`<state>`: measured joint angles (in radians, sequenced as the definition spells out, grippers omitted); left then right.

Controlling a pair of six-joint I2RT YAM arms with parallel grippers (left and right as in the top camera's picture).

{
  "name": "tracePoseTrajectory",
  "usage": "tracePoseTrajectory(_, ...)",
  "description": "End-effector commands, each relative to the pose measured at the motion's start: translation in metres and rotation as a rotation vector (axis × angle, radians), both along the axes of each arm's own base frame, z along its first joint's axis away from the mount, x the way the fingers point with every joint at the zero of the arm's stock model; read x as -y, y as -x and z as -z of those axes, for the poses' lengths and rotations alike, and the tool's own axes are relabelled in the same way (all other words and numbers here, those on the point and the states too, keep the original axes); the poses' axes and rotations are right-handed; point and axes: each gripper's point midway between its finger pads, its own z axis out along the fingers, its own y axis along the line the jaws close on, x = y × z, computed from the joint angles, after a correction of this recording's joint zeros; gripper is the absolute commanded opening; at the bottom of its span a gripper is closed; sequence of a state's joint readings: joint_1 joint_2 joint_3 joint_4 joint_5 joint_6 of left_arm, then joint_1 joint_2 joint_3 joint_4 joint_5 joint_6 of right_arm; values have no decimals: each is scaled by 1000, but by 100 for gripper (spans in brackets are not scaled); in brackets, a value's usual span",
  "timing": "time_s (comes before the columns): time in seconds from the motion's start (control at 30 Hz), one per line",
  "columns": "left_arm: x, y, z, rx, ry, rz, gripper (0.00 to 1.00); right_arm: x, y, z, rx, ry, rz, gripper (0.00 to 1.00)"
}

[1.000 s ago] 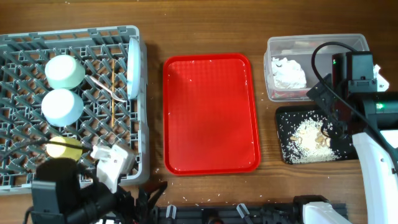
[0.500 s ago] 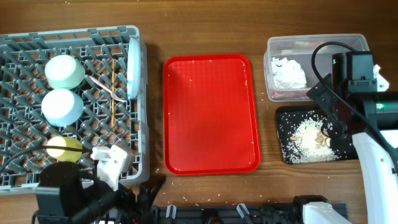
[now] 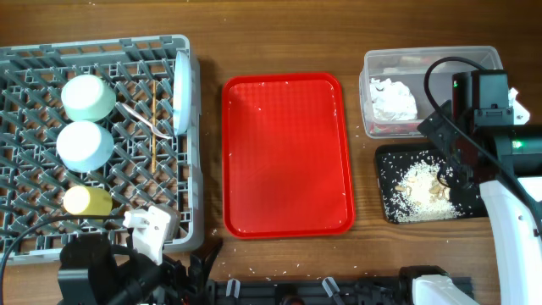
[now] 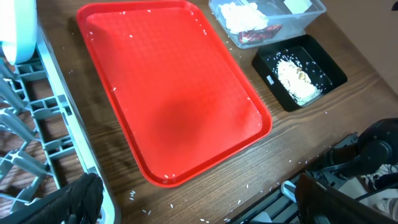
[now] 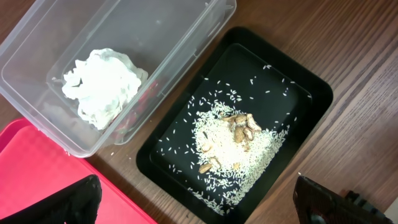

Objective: Sort waste into correct bins and load items into the dishwasher rack
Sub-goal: 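Withdraw the left gripper from the rack toward the front edge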

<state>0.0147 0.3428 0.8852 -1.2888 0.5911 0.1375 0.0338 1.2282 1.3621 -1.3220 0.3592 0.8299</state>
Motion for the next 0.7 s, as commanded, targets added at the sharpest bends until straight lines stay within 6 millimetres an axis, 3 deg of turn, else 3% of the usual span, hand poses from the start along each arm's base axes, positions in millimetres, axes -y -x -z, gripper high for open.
tracePoseTrajectory(0.0, -2, -2, 0, 28, -17, -5, 100, 0, 0, -3, 17, -5, 9, 100)
tracePoseTrajectory(0.47, -4, -40, 6, 227, -18, -16, 100, 0, 0, -3, 17, -5, 9, 100)
tracePoseTrajectory(0.67, -5, -58, 17, 313, 13, -40, 100, 0, 0, -3, 17, -5, 9, 100)
